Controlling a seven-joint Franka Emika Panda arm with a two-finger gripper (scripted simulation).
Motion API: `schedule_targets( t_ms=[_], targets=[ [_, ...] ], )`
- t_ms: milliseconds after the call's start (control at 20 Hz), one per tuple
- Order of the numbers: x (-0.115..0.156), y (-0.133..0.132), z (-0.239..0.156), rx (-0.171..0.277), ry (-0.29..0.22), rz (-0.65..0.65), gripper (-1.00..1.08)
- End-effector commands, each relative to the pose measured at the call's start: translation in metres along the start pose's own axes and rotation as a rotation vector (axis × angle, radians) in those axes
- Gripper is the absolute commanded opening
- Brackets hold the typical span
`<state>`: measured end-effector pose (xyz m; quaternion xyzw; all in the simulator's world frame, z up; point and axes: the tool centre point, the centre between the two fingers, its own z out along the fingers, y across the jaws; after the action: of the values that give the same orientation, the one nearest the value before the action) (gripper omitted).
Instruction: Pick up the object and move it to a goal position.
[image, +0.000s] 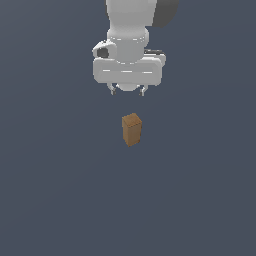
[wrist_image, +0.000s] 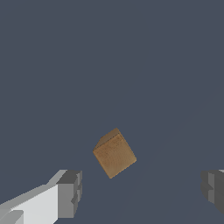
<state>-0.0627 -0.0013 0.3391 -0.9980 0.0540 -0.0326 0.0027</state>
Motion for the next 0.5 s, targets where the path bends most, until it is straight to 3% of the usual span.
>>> schedule_targets(
  t_ms=[0, 450],
  targets=[
    [-0.001, -0.001, 0.005, 0.0, -0.002, 0.032, 1.0],
    [-0.006, -0.004, 0.033, -0.003, -0.014, 0.216, 1.0]
  ],
)
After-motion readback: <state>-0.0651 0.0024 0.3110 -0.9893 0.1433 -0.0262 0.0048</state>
